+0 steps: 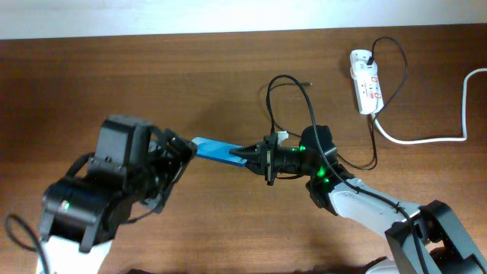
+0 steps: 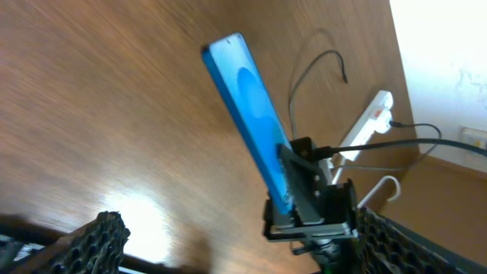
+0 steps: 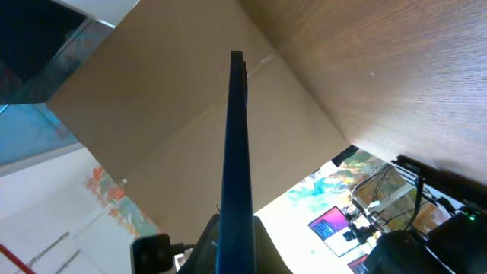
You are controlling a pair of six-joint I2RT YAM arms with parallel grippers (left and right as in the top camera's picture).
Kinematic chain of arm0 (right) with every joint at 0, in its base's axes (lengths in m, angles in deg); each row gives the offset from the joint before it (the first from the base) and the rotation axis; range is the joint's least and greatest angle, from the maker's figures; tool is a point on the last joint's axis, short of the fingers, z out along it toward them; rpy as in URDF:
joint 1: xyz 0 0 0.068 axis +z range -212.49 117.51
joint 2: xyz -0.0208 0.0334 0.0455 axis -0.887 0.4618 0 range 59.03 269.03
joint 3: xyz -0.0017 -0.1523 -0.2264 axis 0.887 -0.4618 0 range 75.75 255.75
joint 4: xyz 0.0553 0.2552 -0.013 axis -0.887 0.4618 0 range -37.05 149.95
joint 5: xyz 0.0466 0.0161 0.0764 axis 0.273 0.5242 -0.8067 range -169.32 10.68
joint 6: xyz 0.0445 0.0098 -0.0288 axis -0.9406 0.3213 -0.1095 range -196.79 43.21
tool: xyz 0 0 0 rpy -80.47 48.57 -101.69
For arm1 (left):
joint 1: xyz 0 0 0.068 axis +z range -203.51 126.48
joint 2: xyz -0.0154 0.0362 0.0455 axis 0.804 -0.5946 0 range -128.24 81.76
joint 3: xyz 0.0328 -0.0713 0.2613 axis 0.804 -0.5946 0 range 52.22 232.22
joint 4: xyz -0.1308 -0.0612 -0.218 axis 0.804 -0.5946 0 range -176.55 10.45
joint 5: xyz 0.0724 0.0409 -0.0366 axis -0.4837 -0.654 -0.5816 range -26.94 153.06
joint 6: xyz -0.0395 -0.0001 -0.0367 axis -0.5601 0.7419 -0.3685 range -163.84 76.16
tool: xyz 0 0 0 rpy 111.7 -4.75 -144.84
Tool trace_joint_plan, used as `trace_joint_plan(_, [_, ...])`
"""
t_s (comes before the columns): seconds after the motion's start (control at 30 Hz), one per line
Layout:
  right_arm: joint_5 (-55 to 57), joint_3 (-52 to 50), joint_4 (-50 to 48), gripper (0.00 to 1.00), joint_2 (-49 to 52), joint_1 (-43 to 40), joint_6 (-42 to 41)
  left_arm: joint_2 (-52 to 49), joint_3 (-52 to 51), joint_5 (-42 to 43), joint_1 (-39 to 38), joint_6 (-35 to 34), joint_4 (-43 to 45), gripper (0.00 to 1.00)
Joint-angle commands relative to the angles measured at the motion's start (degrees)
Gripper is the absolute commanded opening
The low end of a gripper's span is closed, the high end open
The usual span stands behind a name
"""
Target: Plug charger to phone and switch on socket
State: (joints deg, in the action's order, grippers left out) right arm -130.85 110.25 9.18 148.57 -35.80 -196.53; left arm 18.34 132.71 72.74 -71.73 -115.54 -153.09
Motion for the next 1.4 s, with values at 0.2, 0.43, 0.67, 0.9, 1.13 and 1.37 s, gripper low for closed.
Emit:
trace_joint_plan(0.2, [0.1,0.7,-1.0,0.04,-0.7,-0.3,0.8,-6.6,0.8,5.7,0.6,9.7,-3.7,0.99])
trace_joint_plan(0.43, [-0.3,0.7,-1.0,0.04,-0.7,-0.3,1.0,-0.5,0.8,4.2,9.5,14.4,-15.9,0.99])
trace_joint_plan(0.67, [1.9,0.7,-1.0,0.04,-0.7,-0.2,12.3,8.1,0.8,-0.5,14.2,14.2,-16.5,0.99])
trace_joint_plan(0.9, [14.0,0.7,-1.0,0.05,-0.7,0.0,12.6,8.3,0.5,-8.6,14.3,9.0,-16.5,0.99])
trace_joint_plan(1.13, [23.5,0.7,-7.6,0.05,-0.7,3.0,11.2,3.7,-0.9,-1.0,14.3,4.0,-9.0,0.99])
trace_joint_plan(1.37, [22.8,0.7,-8.2,0.05,-0.7,4.8,13.4,-7.8,-0.9,19.2,14.3,4.1,-1.0,0.99])
